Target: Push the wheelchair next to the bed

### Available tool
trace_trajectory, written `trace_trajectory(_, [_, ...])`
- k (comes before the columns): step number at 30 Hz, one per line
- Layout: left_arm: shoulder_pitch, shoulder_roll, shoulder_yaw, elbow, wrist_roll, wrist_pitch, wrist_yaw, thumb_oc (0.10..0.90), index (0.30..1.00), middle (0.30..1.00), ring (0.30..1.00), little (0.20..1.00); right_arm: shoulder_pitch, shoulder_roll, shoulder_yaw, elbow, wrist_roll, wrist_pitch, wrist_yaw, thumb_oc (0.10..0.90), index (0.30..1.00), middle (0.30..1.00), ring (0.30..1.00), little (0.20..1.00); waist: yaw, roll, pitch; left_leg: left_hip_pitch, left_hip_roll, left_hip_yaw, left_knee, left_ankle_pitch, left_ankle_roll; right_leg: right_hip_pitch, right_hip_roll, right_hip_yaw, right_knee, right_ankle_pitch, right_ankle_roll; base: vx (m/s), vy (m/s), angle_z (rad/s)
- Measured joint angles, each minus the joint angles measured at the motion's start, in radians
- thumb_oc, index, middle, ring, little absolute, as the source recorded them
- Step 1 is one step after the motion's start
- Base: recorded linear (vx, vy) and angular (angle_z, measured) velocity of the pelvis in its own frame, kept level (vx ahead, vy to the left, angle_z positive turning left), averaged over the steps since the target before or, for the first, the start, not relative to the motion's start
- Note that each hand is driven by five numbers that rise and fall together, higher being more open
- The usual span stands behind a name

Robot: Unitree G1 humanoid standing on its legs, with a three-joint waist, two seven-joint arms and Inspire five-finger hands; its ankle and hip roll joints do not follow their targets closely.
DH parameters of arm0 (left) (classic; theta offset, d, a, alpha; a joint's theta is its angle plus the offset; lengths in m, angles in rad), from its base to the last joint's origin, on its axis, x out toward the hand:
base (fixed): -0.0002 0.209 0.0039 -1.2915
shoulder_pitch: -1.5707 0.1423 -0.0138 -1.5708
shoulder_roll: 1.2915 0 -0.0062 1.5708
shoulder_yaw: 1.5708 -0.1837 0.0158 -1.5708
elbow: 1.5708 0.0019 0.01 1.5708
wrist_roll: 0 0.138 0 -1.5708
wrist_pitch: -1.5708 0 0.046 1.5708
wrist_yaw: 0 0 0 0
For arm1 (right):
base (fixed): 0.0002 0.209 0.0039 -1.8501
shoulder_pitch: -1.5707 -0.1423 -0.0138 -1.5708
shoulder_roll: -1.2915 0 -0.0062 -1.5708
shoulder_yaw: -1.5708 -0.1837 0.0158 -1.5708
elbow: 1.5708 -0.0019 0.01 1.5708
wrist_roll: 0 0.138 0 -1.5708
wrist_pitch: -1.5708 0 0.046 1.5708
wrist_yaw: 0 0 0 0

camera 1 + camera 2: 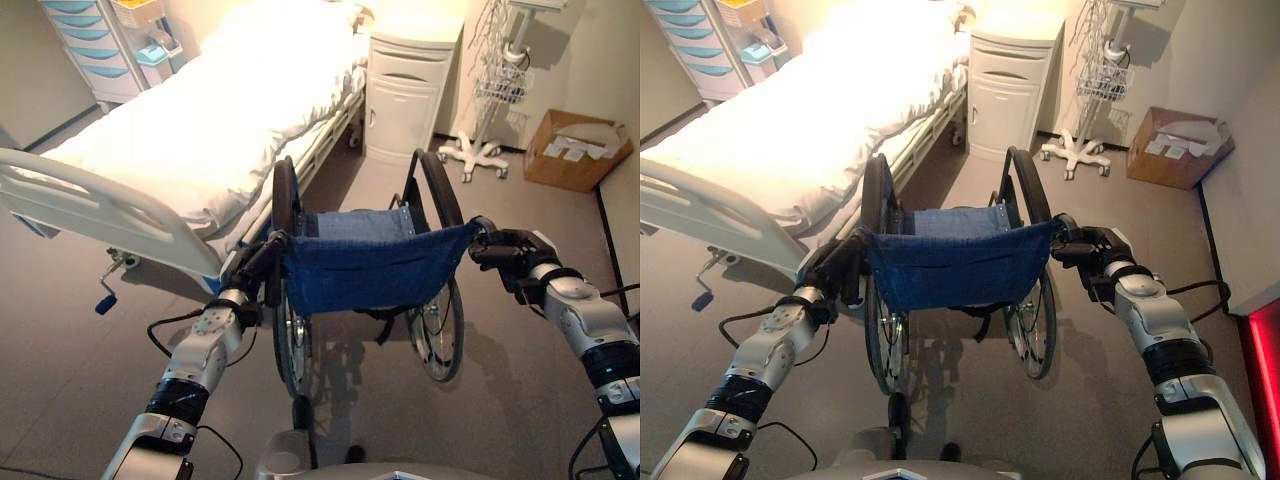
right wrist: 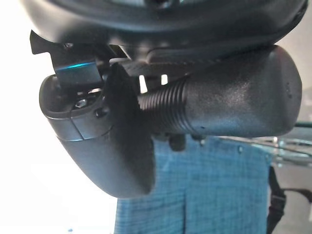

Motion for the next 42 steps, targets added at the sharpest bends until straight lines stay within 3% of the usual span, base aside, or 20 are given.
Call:
trace_trajectory(3, [0.007, 0.011, 0.013, 0.000, 0.000, -0.002, -0.009, 0.400, 0.300, 0.300, 0.300, 0.300, 0.011, 0.017, -0.004, -0.009, 0.004, 0.000, 0.000, 0.400, 0.300, 0.300, 0.300, 0.300, 0.010, 0.001, -0.020, -0.009, -0.006, 0.028, 0.042, -0.003, 0.005, 0.031, 0.002, 0.030, 0.001, -0.030, 0.007, 0.33, 0.134, -0.30])
trace_trajectory(7, [-0.030, 0.006, -0.003, 0.004, 0.001, -0.006, -0.013, 0.400, 0.300, 0.300, 0.300, 0.300, 0.030, 0.017, -0.039, -0.010, 0.004, -0.005, 0.000, 0.400, 0.300, 0.300, 0.300, 0.300, 0.006, -0.010, -0.031, 0.017, -0.051, 0.046, 0.047, 0.057, 0.099, 0.045, -0.039, 0.025, 0.027, -0.085, 0.062, 0.28, 0.142, -0.07])
trace_trajectory(8, [-0.036, 0.006, -0.011, 0.008, 0.001, -0.005, -0.012, 0.400, 0.300, 0.300, 0.300, 0.300, 0.033, 0.014, -0.041, -0.010, 0.003, -0.006, 0.000, 0.400, 0.300, 0.300, 0.300, 0.300, 0.007, -0.012, -0.032, 0.030, -0.057, 0.048, 0.043, 0.060, 0.112, 0.042, -0.055, 0.022, 0.056, -0.109, 0.076, 0.25, 0.152, -0.22])
trace_trajectory(9, [-0.039, 0.003, -0.017, 0.011, 0.002, -0.004, -0.012, 0.400, 0.300, 0.300, 0.300, 0.300, 0.041, 0.014, -0.043, -0.008, 0.001, -0.011, 0.000, 0.400, 0.300, 0.300, 0.300, 0.300, 0.005, -0.014, -0.031, 0.052, -0.081, 0.049, 0.041, 0.039, 0.162, 0.037, -0.082, 0.018, 0.104, -0.136, 0.104, 0.20, 0.142, -0.20])
trace_trajectory(10, [-0.039, 0.002, -0.021, 0.012, 0.003, -0.004, -0.012, 0.400, 0.300, 0.300, 0.300, 0.300, 0.047, 0.013, -0.045, -0.009, -0.001, -0.016, 0.000, 0.400, 0.300, 0.300, 0.300, 0.300, 0.004, -0.011, -0.030, 0.062, -0.087, 0.047, 0.033, 0.037, 0.176, 0.031, -0.091, 0.016, 0.139, -0.150, 0.122, 0.25, 0.200, -0.17])
trace_trajectory(11, [-0.042, 0.002, -0.025, 0.013, 0.003, -0.003, -0.013, 0.400, 0.300, 0.300, 0.300, 0.300, 0.058, 0.015, -0.049, -0.009, -0.002, -0.024, 0.000, 0.400, 0.300, 0.300, 0.300, 0.300, -0.007, -0.009, -0.030, 0.080, -0.099, 0.049, 0.031, 0.016, 0.218, 0.011, -0.110, 0.011, 0.220, -0.169, 0.152, 0.27, 0.228, -0.04])
trace_trajectory(13, [-0.047, 0.001, -0.033, 0.015, 0.020, 0.000, -0.014, 0.400, 0.300, 0.300, 0.300, 0.300, 0.104, 0.032, -0.078, -0.021, -0.004, -0.040, 0.000, 0.400, 0.300, 0.300, 0.300, 0.300, -0.030, 0.000, -0.026, 0.138, -0.105, 0.043, -0.002, 0.002, 0.236, -0.089, -0.149, -0.020, 0.501, -0.197, 0.164, 0.25, 0.210, -0.01])
trace_trajectory(14, [-0.047, 0.001, -0.034, 0.017, 0.023, 0.001, -0.015, 0.400, 0.300, 0.300, 0.300, 0.300, 0.121, 0.034, -0.081, -0.034, -0.004, -0.042, 0.000, 0.400, 0.300, 0.300, 0.300, 0.300, -0.034, -0.003, -0.028, 0.157, -0.114, 0.038, -0.003, -0.011, 0.251, -0.119, -0.181, -0.032, 0.581, -0.195, 0.165, 0.27, 0.163, -0.03])
trace_trajectory(16, [-0.049, 0.000, -0.037, 0.026, 0.026, 0.003, -0.016, 0.400, 0.300, 0.300, 0.300, 0.300, 0.157, 0.039, -0.094, -0.061, -0.003, -0.041, -0.003, 0.400, 0.300, 0.300, 0.300, 0.300, -0.052, -0.016, -0.032, 0.191, -0.149, 0.011, 0.005, -0.042, 0.279, -0.171, -0.283, -0.033, 0.746, -0.185, 0.178, 0.21, 0.121, 0.01])
trace_trajectory(17, [-0.050, -0.001, -0.038, 0.034, 0.032, 0.004, -0.015, 0.400, 0.300, 0.300, 0.300, 0.300, 0.172, 0.049, -0.104, -0.072, -0.004, -0.041, -0.006, 0.400, 0.300, 0.300, 0.300, 0.300, -0.069, -0.011, -0.030, 0.212, -0.158, -0.006, 0.002, -0.043, 0.280, -0.199, -0.330, -0.032, 0.822, -0.185, 0.188, 0.18, 0.069, 0.06])
trace_trajectory(20, [-0.068, 0.005, -0.036, 0.049, 0.042, 0.004, -0.014, 0.400, 0.300, 0.300, 0.300, 0.300, 0.183, 0.071, -0.109, -0.084, -0.004, -0.040, -0.019, 0.400, 0.300, 0.300, 0.300, 0.300, -0.075, -0.001, -0.027, 0.236, -0.153, -0.037, -0.007, -0.055, 0.279, -0.256, -0.375, -0.043, 0.766, -0.184, 0.192, 0.17, -0.044, -0.13])
trace_trajectory(22, [-0.068, 0.009, -0.020, 0.055, 0.042, 0.004, -0.011, 0.400, 0.300, 0.300, 0.300, 0.300, 0.172, 0.087, -0.106, -0.086, -0.004, -0.040, -0.021, 0.400, 0.300, 0.300, 0.300, 0.300, -0.072, 0.019, -0.021, 0.257, -0.138, -0.065, -0.027, -0.058, 0.272, -0.284, -0.345, -0.068, 0.566, -0.172, 0.201, 0.13, -0.104, -0.34])
trace_trajectory(24, [-0.068, 0.012, -0.013, 0.057, 0.042, 0.003, -0.007, 0.400, 0.300, 0.300, 0.300, 0.300, 0.165, 0.092, -0.104, -0.090, -0.002, -0.040, -0.021, 0.400, 0.300, 0.300, 0.300, 0.300, -0.080, 0.026, -0.019, 0.268, -0.138, -0.090, -0.039, -0.068, 0.259, -0.326, -0.303, -0.071, 0.458, -0.147, 0.239, 0.13, -0.119, -0.09])
trace_trajectory(25, [-0.068, 0.011, -0.008, 0.058, 0.042, -0.001, -0.001, 0.400, 0.300, 0.300, 0.300, 0.300, 0.161, 0.093, -0.104, -0.097, 0.000, -0.040, -0.021, 0.400, 0.300, 0.300, 0.300, 0.300, -0.086, 0.033, -0.017, 0.269, -0.130, -0.111, -0.041, -0.069, 0.257, -0.359, -0.263, -0.056, 0.376, -0.120, 0.274, 0.16, -0.129, 0.14])
trace_trajectory(28, [-0.069, 0.009, -0.008, 0.058, 0.042, -0.004, 0.001, 0.400, 0.300, 0.300, 0.300, 0.300, 0.162, 0.089, -0.108, -0.107, 0.007, -0.040, -0.021, 0.400, 0.300, 0.300, 0.300, 0.300, -0.123, 0.032, -0.018, 0.276, -0.136, -0.154, -0.051, -0.079, 0.254, -0.442, -0.213, -0.052, 0.278, -0.008, 0.283, 0.21, -0.124, 0.47])
trace_trajectory(31, [-0.068, 0.008, -0.010, 0.061, 0.042, -0.006, 0.002, 0.400, 0.300, 0.300, 0.300, 0.300, 0.167, 0.081, -0.117, -0.127, 0.006, -0.040, -0.020, 0.400, 0.300, 0.300, 0.300, 0.300, -0.154, 0.014, -0.015, 0.312, -0.163, -0.205, -0.070, -0.085, 0.250, -0.462, -0.234, -0.054, 0.163, 0.062, 0.296, 0.23, -0.170, 0.51])
trace_trajectory(34, [-0.062, 0.005, -0.010, 0.059, 0.046, -0.006, -0.003, 0.400, 0.300, 0.300, 0.300, 0.300, 0.184, 0.074, -0.128, -0.149, 0.003, -0.040, -0.020, 0.400, 0.300, 0.300, 0.300, 0.300, -0.152, 0.003, -0.016, 0.343, -0.162, -0.238, -0.066, -0.115, 0.231, -0.430, -0.253, -0.052, 0.161, 0.068, 0.304, 0.22, -0.221, 0.30])
trace_trajectory(38, [-0.058, 0.006, -0.001, 0.053, 0.065, -0.006, -0.002, 0.400, 0.300, 0.300, 0.300, 0.300, 0.179, 0.080, -0.134, -0.152, 0.002, -0.039, -0.017, 0.400, 0.300, 0.300, 0.300, 0.300, -0.153, -0.006, -0.021, 0.356, -0.120, -0.240, -0.020, -0.169, 0.182, -0.393, -0.230, -0.064, 0.179, 0.131, 0.255, 0.23, -0.239, 0.37])
trace_trajectory(40, [-0.059, 0.007, 0.001, 0.053, 0.072, -0.007, -0.005, 0.400, 0.300, 0.300, 0.300, 0.300, 0.178, 0.076, -0.134, -0.153, 0.005, -0.036, -0.017, 0.400, 0.300, 0.300, 0.300, 0.300, -0.160, -0.008, -0.023, 0.358, -0.090, -0.181, 0.011, -0.198, 0.154, -0.389, -0.212, -0.061, 0.214, 0.147, 0.223, 0.20, -0.227, 0.37])
trace_trajectory(42, [-0.063, 0.011, 0.009, 0.087, 0.071, -0.007, -0.002, 0.400, 0.300, 0.300, 0.300, 0.300, 0.171, 0.107, -0.117, -0.138, 0.008, -0.034, -0.028, 0.400, 0.300, 0.300, 0.300, 0.300, -0.179, -0.008, -0.021, 0.362, -0.054, -0.121, 0.097, -0.229, 0.111, -0.340, -0.184, -0.085, 0.209, 0.120, 0.163, 0.16, -0.245, 0.26])
